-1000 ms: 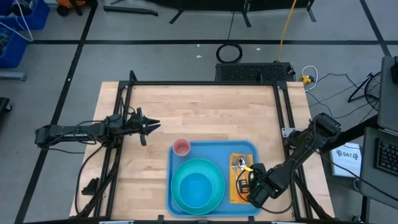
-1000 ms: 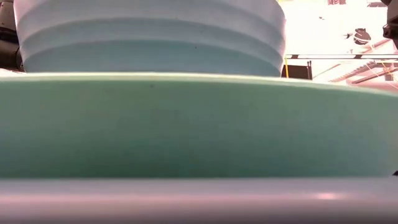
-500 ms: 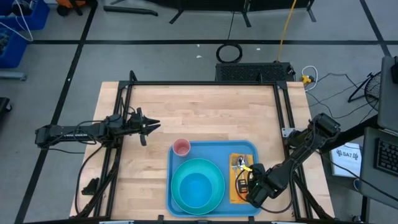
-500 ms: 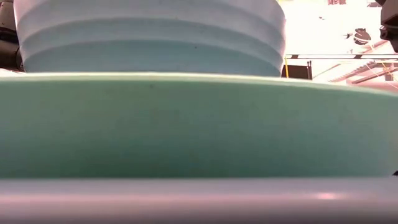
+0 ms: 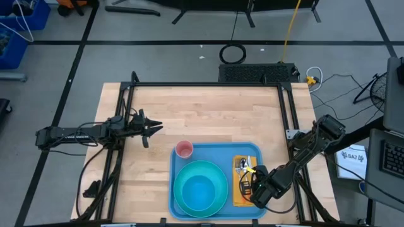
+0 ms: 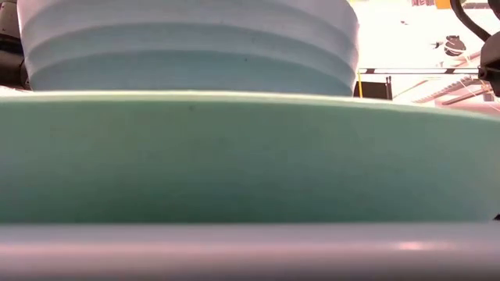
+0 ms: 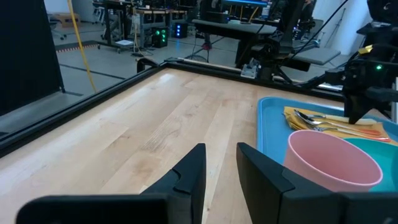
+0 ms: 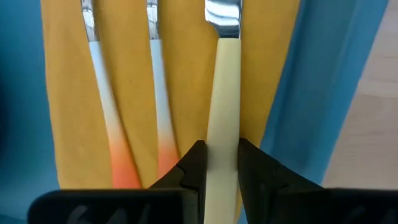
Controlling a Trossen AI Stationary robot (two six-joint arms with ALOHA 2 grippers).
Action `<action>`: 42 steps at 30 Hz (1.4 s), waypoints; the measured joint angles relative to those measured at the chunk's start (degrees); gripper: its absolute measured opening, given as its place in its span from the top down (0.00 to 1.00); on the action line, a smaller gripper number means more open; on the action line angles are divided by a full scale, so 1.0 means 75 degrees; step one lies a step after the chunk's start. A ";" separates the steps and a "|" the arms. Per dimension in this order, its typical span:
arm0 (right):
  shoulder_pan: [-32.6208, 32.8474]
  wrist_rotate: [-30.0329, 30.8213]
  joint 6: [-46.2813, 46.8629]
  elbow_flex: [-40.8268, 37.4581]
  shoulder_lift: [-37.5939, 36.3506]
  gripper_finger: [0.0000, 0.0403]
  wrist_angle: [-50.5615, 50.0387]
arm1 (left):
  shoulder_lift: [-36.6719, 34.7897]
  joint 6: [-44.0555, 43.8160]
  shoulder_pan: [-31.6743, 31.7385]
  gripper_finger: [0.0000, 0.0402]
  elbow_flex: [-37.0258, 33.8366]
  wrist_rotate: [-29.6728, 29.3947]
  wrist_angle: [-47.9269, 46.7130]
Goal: Set up tray
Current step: Put the light yellow knife on the yellow napkin, then return to Home Position
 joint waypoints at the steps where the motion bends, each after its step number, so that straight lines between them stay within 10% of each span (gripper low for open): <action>1: 0.0000 0.0005 0.0000 -0.0040 0.0000 0.87 0.0080 | 0.0001 0.0000 0.0000 0.77 0.0000 0.0000 0.0000; 42: 0.0038 0.0003 -0.0015 -0.0338 -0.0924 0.71 0.0218 | -0.0001 0.0000 0.0003 0.77 0.0000 -0.0003 0.0006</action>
